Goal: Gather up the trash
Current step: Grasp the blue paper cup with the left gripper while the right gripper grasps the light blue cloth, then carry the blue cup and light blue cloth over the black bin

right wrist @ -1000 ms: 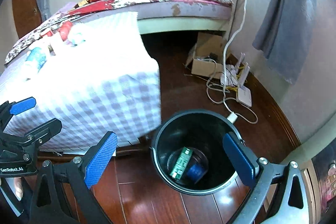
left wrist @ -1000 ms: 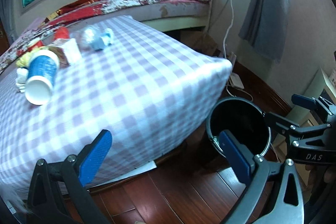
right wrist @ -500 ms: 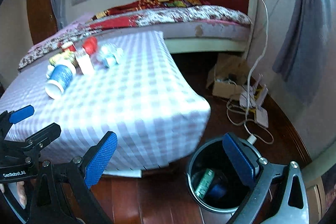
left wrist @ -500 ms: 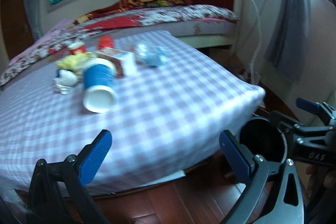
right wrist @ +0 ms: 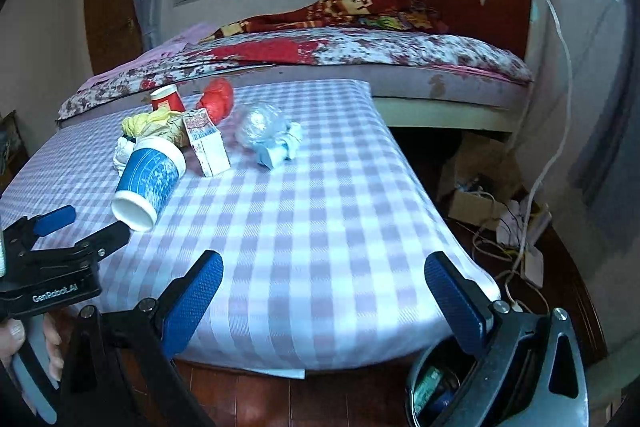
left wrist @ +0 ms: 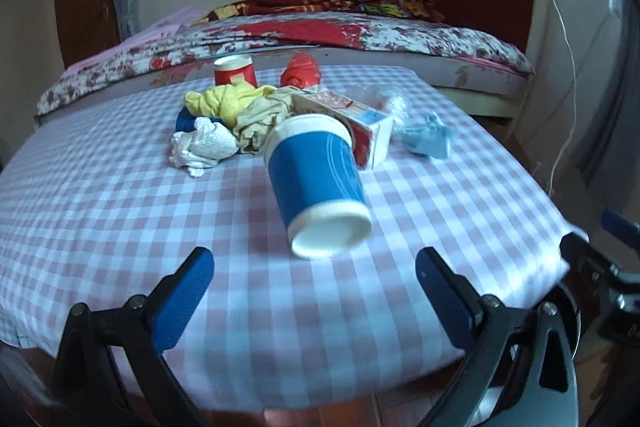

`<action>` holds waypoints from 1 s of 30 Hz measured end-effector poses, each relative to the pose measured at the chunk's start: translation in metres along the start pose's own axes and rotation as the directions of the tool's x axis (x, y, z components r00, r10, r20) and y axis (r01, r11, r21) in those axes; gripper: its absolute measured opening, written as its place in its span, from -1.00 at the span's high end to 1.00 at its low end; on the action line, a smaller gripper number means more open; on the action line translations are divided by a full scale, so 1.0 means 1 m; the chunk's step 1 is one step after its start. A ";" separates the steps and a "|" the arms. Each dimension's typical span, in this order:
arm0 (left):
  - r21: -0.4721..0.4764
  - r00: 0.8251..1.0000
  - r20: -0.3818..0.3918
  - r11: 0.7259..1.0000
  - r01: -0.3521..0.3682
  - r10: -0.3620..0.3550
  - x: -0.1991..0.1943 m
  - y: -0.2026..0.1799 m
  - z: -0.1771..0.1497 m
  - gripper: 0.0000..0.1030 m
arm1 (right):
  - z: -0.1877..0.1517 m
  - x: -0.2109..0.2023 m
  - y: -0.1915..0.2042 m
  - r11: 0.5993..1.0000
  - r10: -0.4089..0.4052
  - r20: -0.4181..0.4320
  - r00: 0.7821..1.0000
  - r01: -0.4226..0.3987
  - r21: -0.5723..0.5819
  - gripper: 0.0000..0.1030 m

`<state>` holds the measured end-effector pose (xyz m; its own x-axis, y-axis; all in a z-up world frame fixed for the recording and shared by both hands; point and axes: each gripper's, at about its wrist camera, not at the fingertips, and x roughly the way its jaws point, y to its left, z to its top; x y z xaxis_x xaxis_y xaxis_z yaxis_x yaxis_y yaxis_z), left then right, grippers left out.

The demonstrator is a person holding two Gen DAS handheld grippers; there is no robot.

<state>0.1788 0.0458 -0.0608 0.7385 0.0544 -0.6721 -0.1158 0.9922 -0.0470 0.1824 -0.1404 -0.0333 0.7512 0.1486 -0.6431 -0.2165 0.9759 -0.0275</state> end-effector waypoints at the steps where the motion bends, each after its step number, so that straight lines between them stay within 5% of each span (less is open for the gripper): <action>1: -0.011 1.000 0.000 1.000 0.004 -0.004 0.004 0.000 0.002 -0.90 | 0.005 0.007 0.002 1.000 0.011 -0.002 1.000 -0.011 -0.004 -0.98; 9: -0.055 0.999 -0.041 0.998 0.006 -0.008 0.039 0.004 0.021 -0.58 | 0.034 0.052 0.017 0.998 0.038 -0.058 0.998 -0.041 -0.054 -0.98; 11: -0.068 0.998 -0.058 0.997 0.025 -0.029 0.047 0.010 0.022 -0.21 | 0.041 0.065 0.020 0.997 0.051 -0.096 0.994 -0.057 -0.059 -0.98; 16: -0.075 0.998 -0.044 0.996 0.050 -0.054 0.048 0.024 0.026 -0.18 | 0.062 0.093 0.029 0.995 0.085 -0.109 0.990 -0.091 -0.051 -0.96; 18: -0.070 0.998 -0.040 0.997 0.043 -0.045 0.049 0.028 0.028 -0.18 | 0.071 0.105 0.034 0.994 0.096 -0.116 0.989 -0.102 -0.047 -0.61; 23: -0.070 0.998 -0.047 0.997 0.041 -0.045 0.057 0.036 0.035 -0.18 | 0.082 0.137 0.040 0.995 0.096 -0.165 0.982 -0.101 -0.025 -0.36; 25: -0.066 0.998 -0.047 0.997 0.046 -0.049 0.057 0.035 0.035 -0.17 | 0.083 0.146 0.038 0.995 0.099 -0.180 0.979 -0.102 -0.006 -0.12; 27: -0.056 0.998 -0.046 0.997 0.049 -0.052 0.056 0.034 0.034 -0.17 | 0.082 0.156 0.035 0.994 0.107 -0.206 0.973 -0.107 0.012 0.38; 30: -0.046 0.998 -0.038 0.997 0.057 -0.059 0.051 0.034 0.033 -0.16 | 0.080 0.153 0.032 0.992 0.130 -0.192 0.973 -0.125 0.034 0.61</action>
<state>0.2346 0.0858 -0.0722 0.7185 -0.0081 -0.6955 -0.1043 0.9874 -0.1193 0.3402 -0.0740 -0.0712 0.5827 0.2403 -0.7764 -0.2880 0.9544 0.0793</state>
